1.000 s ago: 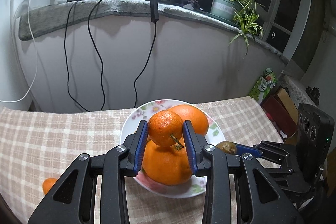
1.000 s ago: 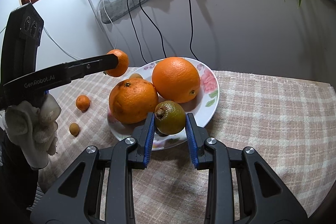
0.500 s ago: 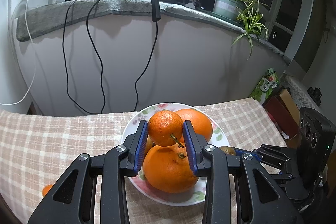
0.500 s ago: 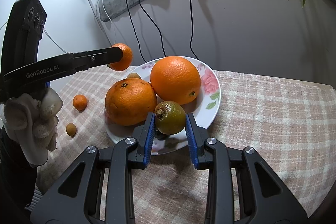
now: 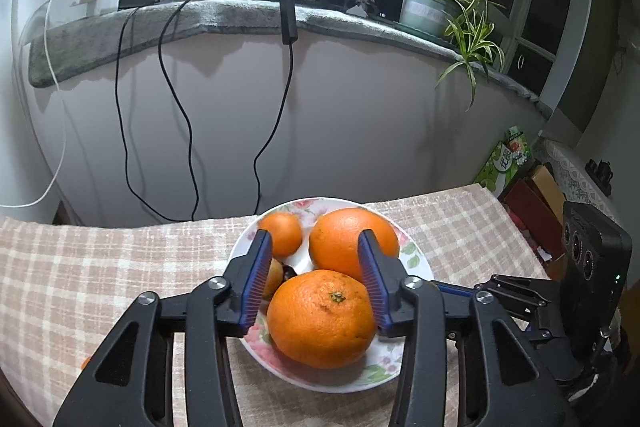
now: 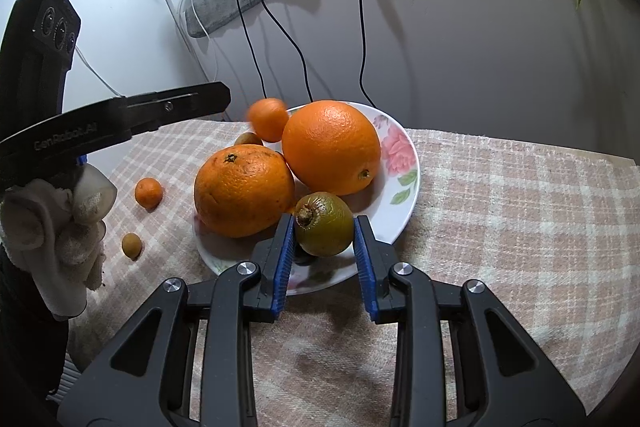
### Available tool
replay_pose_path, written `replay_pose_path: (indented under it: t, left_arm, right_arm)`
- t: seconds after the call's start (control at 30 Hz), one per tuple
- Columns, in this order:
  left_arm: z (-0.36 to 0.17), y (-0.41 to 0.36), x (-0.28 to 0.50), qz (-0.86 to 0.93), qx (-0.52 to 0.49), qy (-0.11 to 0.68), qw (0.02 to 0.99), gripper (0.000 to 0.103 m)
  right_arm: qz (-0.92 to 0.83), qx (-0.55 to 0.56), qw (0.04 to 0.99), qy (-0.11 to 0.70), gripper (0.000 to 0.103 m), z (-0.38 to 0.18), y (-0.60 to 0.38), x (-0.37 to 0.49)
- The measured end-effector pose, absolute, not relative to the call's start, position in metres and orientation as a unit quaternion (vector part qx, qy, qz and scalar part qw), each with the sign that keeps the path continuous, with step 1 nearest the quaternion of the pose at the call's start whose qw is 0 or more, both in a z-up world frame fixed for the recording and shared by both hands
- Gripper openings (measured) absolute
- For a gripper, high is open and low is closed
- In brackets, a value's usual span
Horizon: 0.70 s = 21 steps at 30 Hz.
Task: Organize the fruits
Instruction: 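Lower the green fruit onto the plate and open the right gripper while the left releases the mandarin there, then move both open grippers back toward the last mandarin and small brown fruit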
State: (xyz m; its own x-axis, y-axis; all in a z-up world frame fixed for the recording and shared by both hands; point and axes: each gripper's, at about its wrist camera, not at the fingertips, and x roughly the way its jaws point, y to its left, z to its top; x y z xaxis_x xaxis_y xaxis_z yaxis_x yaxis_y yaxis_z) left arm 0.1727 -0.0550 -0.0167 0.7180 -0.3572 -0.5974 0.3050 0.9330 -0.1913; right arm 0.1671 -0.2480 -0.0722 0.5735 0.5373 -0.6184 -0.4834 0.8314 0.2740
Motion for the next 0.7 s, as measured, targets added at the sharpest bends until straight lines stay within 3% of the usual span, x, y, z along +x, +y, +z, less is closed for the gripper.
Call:
replay_pose_path:
  t: [0.07,0.2,0.27,0.6,0.7]
  left_arm:
    - [-0.017,-0.055,0.172,-0.178,-0.039,0.331,0.926,0.046]
    - [-0.017,-0.055,0.171,-0.178,-0.039,0.330,0.926,0.051]
    - [-0.017,-0.055,0.172,-0.179,-0.039,0.330,0.926,0.053]
    - [-0.016,-0.055,0.167,-0.177,-0.036,0.327,0.928,0.070]
    - [-0.014,-0.056,0.165,-0.177,-0.035,0.326,0.928,0.073]
  right_arm:
    - [0.288,0.038,0.886,0.362,0.036,-0.072,-0.248,0.168]
    - [0.288,0.040,0.889,0.353,0.062,-0.069,-0.250,0.166]
    - [0.287,0.038,0.891,0.349,0.068,-0.068,-0.250,0.164]
    - [0.289,0.057,0.893,0.340,0.078,-0.064,-0.256,0.159]
    - [0.285,0.058,0.895,0.338,0.087,-0.062,-0.258,0.157]
